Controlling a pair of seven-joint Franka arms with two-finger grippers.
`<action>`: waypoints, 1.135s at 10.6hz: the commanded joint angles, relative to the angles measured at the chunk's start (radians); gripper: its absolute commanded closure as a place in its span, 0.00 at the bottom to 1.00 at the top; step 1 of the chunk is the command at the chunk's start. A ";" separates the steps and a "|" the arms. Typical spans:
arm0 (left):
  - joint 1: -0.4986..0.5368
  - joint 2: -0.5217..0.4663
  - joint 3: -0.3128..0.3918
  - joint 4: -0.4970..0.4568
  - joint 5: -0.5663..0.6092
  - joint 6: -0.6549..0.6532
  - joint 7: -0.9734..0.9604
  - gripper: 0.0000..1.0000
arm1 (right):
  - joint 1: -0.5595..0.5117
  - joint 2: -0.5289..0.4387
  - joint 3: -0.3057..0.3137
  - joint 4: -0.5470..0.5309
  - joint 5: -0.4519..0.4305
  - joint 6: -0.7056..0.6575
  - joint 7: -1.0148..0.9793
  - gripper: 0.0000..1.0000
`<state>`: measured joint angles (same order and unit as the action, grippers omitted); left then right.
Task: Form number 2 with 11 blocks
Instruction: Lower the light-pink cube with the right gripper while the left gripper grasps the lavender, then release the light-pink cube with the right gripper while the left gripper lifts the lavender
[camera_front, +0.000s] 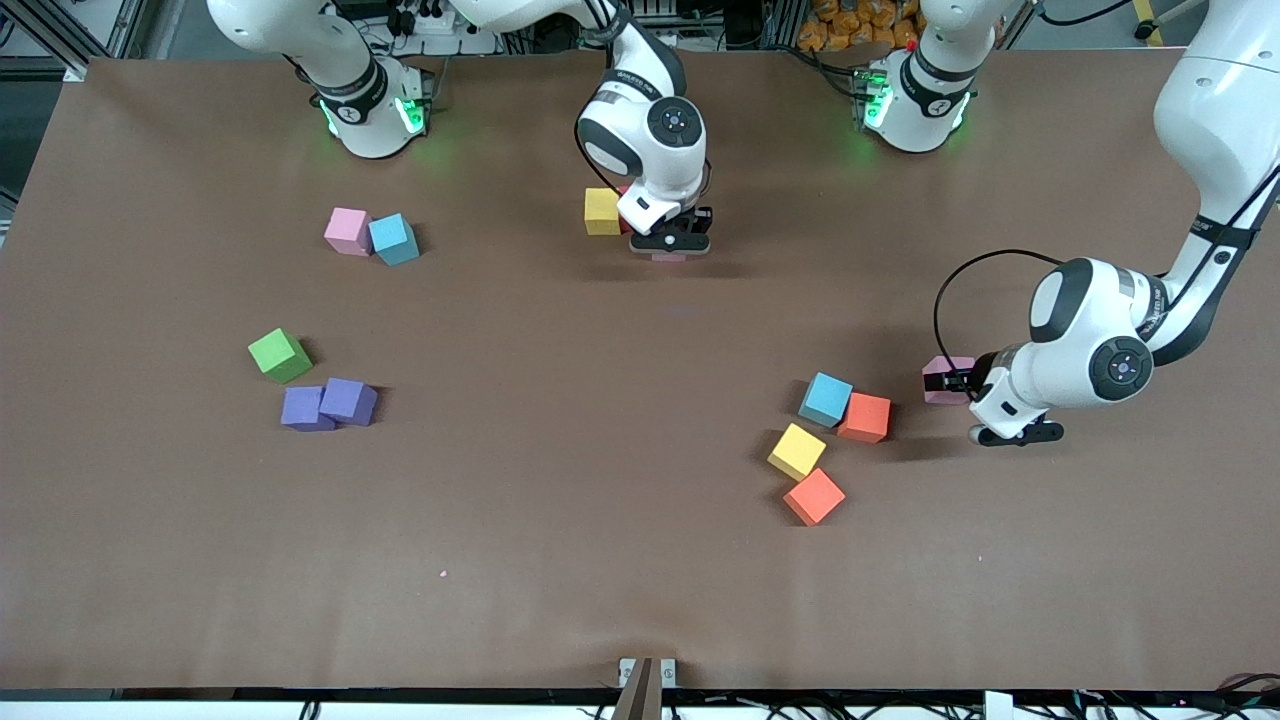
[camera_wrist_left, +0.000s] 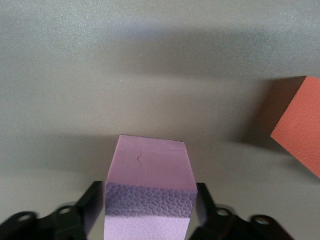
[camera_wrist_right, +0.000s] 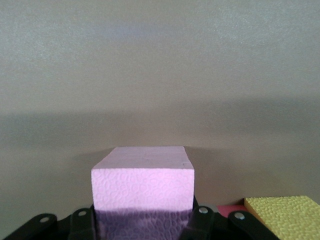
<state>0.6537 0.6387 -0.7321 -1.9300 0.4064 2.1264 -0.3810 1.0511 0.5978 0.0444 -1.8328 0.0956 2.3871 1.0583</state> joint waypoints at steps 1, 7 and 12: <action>-0.002 0.007 -0.001 0.011 0.012 0.003 -0.003 0.46 | 0.003 0.010 -0.001 -0.002 -0.013 0.018 0.023 0.54; 0.000 -0.069 -0.012 0.043 0.009 -0.038 0.002 0.53 | 0.003 0.008 -0.001 -0.003 -0.013 0.006 0.023 0.47; -0.003 -0.071 -0.095 0.175 -0.003 -0.213 -0.001 0.54 | 0.003 0.008 0.002 -0.003 -0.013 0.004 0.020 0.22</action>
<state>0.6527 0.5806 -0.8075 -1.7906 0.4069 1.9688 -0.3801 1.0511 0.6054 0.0447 -1.8329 0.0952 2.3865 1.0583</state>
